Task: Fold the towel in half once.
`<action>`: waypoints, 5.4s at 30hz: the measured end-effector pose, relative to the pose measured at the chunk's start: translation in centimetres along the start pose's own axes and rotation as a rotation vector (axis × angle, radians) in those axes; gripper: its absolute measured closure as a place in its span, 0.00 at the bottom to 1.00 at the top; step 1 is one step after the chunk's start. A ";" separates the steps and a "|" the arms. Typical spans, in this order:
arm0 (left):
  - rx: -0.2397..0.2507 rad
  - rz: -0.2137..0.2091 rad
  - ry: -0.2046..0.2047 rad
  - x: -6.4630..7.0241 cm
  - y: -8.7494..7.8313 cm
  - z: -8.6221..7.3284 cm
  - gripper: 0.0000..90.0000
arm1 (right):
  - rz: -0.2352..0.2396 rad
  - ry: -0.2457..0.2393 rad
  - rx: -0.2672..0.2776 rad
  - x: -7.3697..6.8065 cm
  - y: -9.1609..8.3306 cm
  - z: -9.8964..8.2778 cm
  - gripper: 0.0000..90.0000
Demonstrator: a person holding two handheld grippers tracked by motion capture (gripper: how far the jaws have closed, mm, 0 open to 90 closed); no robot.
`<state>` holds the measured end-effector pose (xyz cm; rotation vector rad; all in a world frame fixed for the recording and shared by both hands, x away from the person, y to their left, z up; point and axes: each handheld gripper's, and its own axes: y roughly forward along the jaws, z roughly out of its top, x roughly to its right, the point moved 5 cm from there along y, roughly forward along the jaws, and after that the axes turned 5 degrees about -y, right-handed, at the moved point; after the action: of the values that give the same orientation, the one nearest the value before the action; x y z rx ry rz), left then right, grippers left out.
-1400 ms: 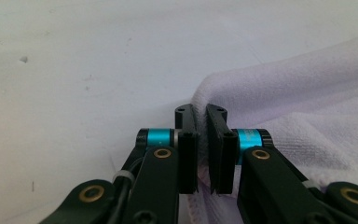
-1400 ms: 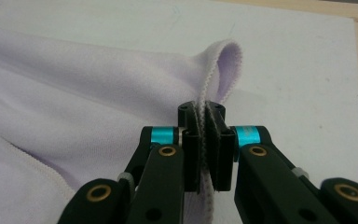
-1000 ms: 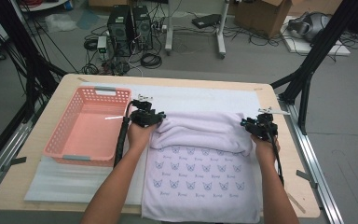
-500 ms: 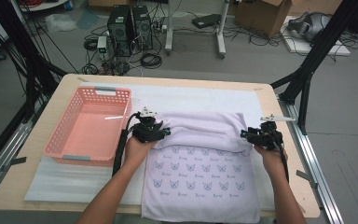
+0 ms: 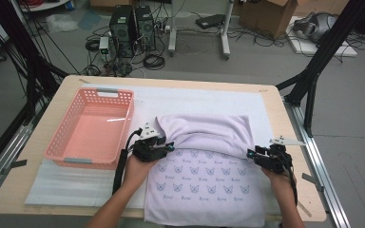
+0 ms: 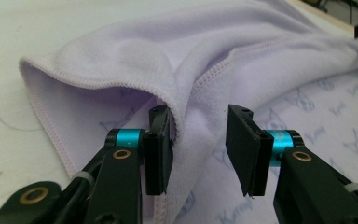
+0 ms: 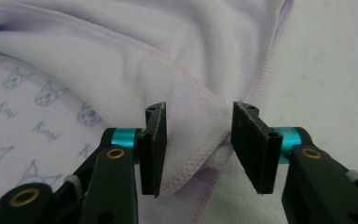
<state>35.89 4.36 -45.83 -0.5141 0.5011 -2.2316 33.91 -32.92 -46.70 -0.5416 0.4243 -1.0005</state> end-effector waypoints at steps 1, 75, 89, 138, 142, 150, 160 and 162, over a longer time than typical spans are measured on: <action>-0.022 0.004 -0.005 -0.1 0.2 -0.2 0.66 | 0.002 -0.010 -0.008 -0.1 0.0 -0.2 0.68; 0.025 -0.069 0.033 6.2 -9.4 -7.7 0.94 | 0.070 -0.208 -0.034 -8.1 -8.3 -5.6 0.96; 0.079 -0.086 -0.023 7.1 -12.7 -8.6 0.57 | 0.074 -0.175 0.021 -8.9 -11.3 -6.9 0.70; 0.028 0.131 -0.077 -2.7 -0.7 -1.7 0.44 | -0.104 -0.087 -0.019 -0.1 -1.6 -0.8 0.57; 0.003 0.136 -0.134 -3.5 -0.5 -1.6 0.43 | -0.113 -0.042 -0.047 1.9 1.2 0.6 0.56; -0.078 0.210 -0.112 -3.6 0.7 -1.5 0.50 | -0.100 -0.011 -0.074 2.4 3.6 1.3 0.89; -0.059 0.078 -0.221 -1.6 1.5 -1.3 0.94 | -0.132 0.033 -0.062 4.0 2.1 1.0 0.98; -0.045 0.056 -0.222 -0.9 1.8 -1.1 0.94 | -0.148 0.033 -0.063 4.4 1.4 0.8 0.98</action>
<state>36.95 4.12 -47.83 -0.7522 0.4444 -2.0821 37.41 -35.95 -47.31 -0.6206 0.4508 -1.1417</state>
